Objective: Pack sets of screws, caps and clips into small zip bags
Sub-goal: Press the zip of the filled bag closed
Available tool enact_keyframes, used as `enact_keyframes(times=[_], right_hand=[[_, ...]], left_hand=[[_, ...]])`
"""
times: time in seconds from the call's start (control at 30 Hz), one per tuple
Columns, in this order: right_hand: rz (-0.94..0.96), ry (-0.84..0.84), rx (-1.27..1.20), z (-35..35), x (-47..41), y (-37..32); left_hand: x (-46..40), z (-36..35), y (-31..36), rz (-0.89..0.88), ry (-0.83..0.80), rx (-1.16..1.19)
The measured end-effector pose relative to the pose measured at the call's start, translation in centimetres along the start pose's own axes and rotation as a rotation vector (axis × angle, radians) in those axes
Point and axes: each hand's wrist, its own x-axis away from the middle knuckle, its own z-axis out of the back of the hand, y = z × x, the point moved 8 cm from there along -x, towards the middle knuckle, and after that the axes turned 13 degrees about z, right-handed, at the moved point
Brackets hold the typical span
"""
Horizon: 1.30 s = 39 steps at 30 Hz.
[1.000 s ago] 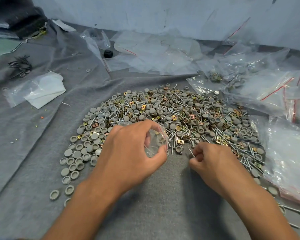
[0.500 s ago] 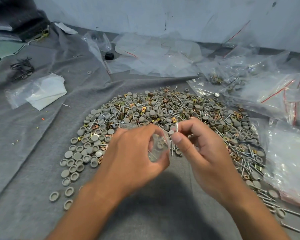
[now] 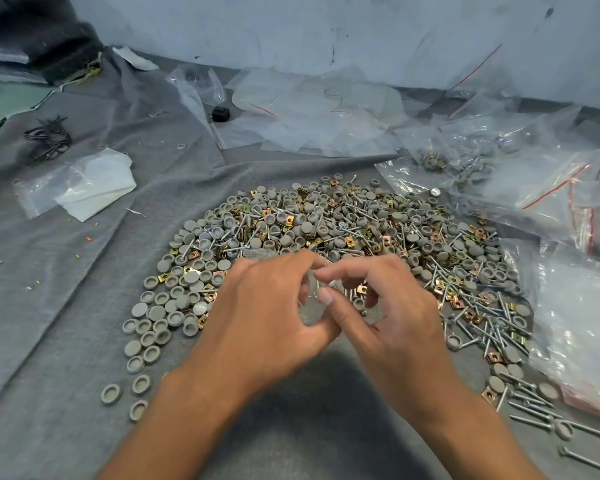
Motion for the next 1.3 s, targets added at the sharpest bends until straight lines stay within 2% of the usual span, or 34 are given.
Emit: enact_keyframes(times=[0.13, 0.33, 0.5, 0.67, 0.73, 0.87, 0.93, 1.13, 1.2, 1.3], right_hand=[[0.051, -0.009, 0.098, 0.1, 0.0, -0.1], [0.023, -0.044, 0.072, 0.7, 0.3, 0.5], [0.068, -0.1, 0.111, 0.3, 0.4, 0.5], [0.07, 0.055, 0.09, 1.6, 0.3, 0.6], [0.016, 0.117, 0.043, 2.4, 0.2, 1.1], [-0.109, 0.154, -0.016, 3.3, 0.3, 2.0], [-0.139, 0.155, -0.028, 3.4, 0.4, 2.1], [-0.215, 0.204, -0.179, 3.6, 0.8, 2.8], [-0.204, 0.216, -0.194, 3.8, 0.8, 2.7], [-0.172, 0.212, -0.17, 3.7, 0.6, 2.3]], left_hand=[[0.1, 0.2, 0.0, 0.004, 0.013, 0.017], [0.1, 0.5, -0.3, 0.008, 0.048, 0.05], [-0.2, 1.0, -1.3, 0.071, 0.097, 0.196], [0.0, 1.9, -1.1, 0.038, 0.124, 0.435], [0.1, 2.3, -1.0, -0.002, 0.139, 0.409], [0.3, 3.7, -0.9, -0.081, 0.345, 0.201], [0.4, 4.2, -0.9, -0.11, 0.405, 0.185], [1.2, 4.6, 0.2, -0.307, 0.357, 0.442], [1.2, 4.6, 0.0, -0.311, 0.34, 0.559], [0.8, 4.0, -0.8, -0.22, 0.286, 0.738]])
